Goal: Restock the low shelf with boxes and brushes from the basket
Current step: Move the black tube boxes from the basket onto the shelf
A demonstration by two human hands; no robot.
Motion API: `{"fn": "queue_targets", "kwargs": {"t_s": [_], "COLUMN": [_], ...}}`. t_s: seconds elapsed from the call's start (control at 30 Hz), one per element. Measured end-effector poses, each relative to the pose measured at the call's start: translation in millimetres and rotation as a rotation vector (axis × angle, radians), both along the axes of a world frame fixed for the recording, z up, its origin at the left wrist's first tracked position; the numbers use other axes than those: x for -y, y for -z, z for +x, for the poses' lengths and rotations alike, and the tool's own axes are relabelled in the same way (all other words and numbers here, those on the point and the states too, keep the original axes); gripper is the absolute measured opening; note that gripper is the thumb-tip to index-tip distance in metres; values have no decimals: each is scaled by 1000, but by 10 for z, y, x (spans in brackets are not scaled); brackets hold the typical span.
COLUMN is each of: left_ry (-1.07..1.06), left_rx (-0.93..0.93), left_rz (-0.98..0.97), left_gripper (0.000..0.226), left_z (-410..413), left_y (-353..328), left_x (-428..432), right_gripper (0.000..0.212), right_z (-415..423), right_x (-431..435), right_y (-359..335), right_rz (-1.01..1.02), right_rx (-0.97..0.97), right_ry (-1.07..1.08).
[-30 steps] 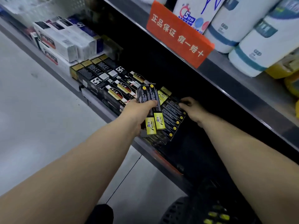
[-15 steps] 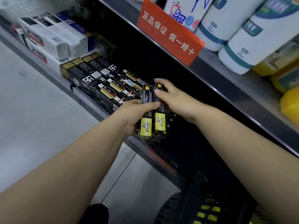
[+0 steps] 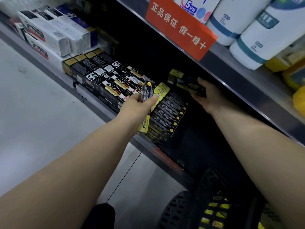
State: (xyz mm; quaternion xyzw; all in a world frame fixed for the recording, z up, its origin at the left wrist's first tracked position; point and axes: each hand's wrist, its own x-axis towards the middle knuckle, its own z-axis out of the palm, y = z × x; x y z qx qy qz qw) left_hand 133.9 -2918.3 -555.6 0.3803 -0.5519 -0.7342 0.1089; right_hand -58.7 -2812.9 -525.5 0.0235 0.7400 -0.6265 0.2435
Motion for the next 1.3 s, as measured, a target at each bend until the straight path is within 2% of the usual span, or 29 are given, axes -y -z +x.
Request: {"fn": "queue_targets", "kwargs": {"t_s": [0.03, 0.1, 0.2, 0.3, 0.5, 0.73, 0.77, 0.83, 0.9, 0.97, 1.03, 1.1, 1.13, 1.23, 1.3], "left_ry": [17, 39, 79, 111, 114, 107, 121, 145, 182, 237, 304, 357, 343, 110, -5], "left_rx": [14, 53, 89, 113, 117, 113, 115, 123, 128, 106, 63, 42, 44, 88, 160], "left_rz": [-36, -122, -180, -198, -217, -311, -345, -418, -483, -523, -559, -634, -679, -775, -732], "left_gripper": [51, 64, 58, 43, 33, 38, 44, 53, 53, 50, 48, 49, 51, 56, 54], "left_z": [2, 1, 10, -2, -8, 20, 17, 9, 1, -4, -6, 7, 30, 125, 193], "left_y": [12, 41, 66, 85, 129, 92, 86, 76, 51, 11, -25, -46, -49, 14, 72], "left_x": [-3, 1, 13, 26, 42, 43, 45, 52, 57, 51, 46, 53, 67, 173, 226], "right_gripper": [20, 33, 41, 41, 35, 32, 30, 45, 64, 75, 70, 46, 37, 34, 39], "right_z": [-37, -89, -160, -181, -99, -49, -21, 83, 291, 559, 769, 868, 886, 884, 885], "right_x": [28, 88, 142, 159, 220, 277, 294, 303, 255, 146, 20, -78, -113, -180, -210], "right_y": [33, 90, 209, 331, 489, 455, 395, 202, -45, -213, -262, -285, -307, -287, -208], "right_rz": [27, 119, 301, 497, 589, 749, 826, 992, 918, 756, 793, 910, 965, 1040, 1024], "right_rx": [-11, -50, -128, -197, -205, -236, -299, -518, -674, -710, -855, -1076, -1109, -895, -740], "right_ry": [6, 17, 9, -109, -249, -331, -376, -508, -758, -1047, -1174, -1082, -1015, -887, -848]}}
